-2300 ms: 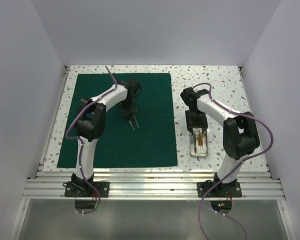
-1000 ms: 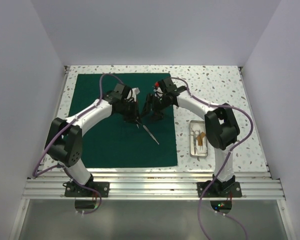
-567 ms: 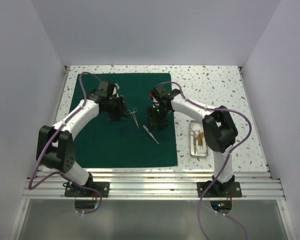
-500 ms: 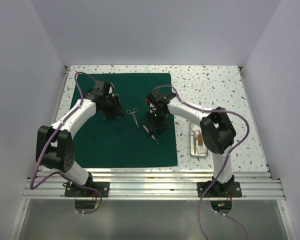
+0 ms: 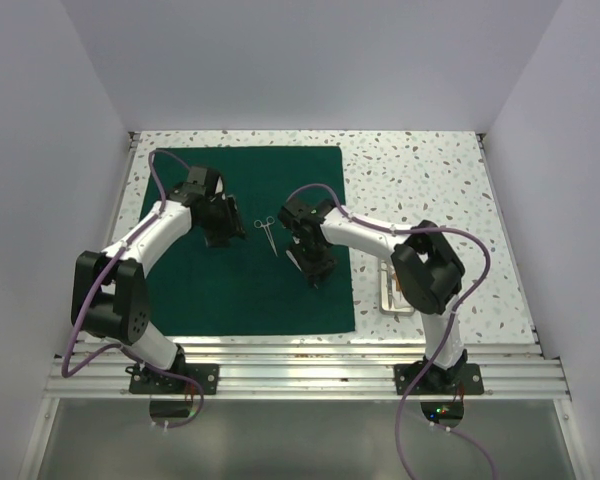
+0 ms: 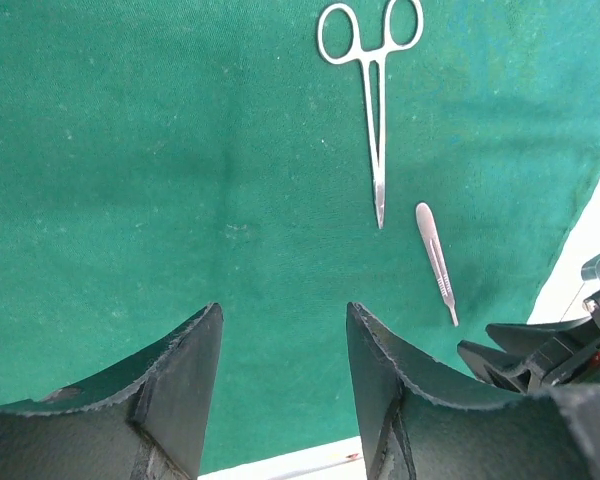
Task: Prepare the surgical pack
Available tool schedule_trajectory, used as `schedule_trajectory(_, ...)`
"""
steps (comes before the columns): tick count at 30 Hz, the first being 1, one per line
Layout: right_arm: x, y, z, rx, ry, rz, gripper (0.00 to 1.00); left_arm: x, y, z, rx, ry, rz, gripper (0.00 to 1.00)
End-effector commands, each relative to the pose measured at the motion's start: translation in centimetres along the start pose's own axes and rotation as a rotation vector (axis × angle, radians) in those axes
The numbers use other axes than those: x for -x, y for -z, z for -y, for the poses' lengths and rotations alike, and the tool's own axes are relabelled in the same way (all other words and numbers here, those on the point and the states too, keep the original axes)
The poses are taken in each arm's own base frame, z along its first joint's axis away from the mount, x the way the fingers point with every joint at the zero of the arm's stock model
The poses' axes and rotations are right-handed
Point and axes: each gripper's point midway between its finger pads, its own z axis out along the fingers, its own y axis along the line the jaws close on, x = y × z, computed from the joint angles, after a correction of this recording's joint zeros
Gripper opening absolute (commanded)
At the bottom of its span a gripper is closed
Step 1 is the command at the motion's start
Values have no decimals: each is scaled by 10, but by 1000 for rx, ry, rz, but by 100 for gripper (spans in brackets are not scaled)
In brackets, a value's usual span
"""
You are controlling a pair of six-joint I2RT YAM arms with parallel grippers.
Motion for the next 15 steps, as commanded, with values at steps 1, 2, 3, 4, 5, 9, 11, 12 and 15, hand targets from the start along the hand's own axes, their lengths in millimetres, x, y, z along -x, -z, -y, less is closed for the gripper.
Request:
schedule_trajectory(1, 8, -1, 7, -47, 42, 17, 36, -1, 8, 4, -24, -6, 13, 56)
schedule_trajectory(2, 9, -4, 5, -40, 44, 16, 36, -2, 8, 4, -23, -8, 8, 56)
schedule_trajectory(3, 10, -5, 4, -33, 45, 16, 36, -3, 7, 3, -21, -7, 4, 56)
schedule_trajectory(4, 12, -5, 3, -30, 45, 22, 35, -3, 7, 3, -21, -9, 4, 56)
schedule_trajectory(5, 12, -7, 1, -25, 44, 20, 35, -3, 8, 3, -21, -12, 4, 56)
schedule_trajectory(9, 13, -12, -2, -18, 44, 8, 33, -3, 7, 2, -20, -13, 5, 56)
schedule_trajectory(11, 11, -18, -1, -22, 44, -5, 31, -3, 5, 2, -20, -14, -1, 56)
schedule_trajectory(12, 10, -20, 0, -28, 44, -11, 29, -3, 5, 2, -20, -13, -1, 56)
schedule_trajectory(15, 10, -25, 0, -36, 47, -18, 26, -3, 3, 3, -21, -14, -5, 56)
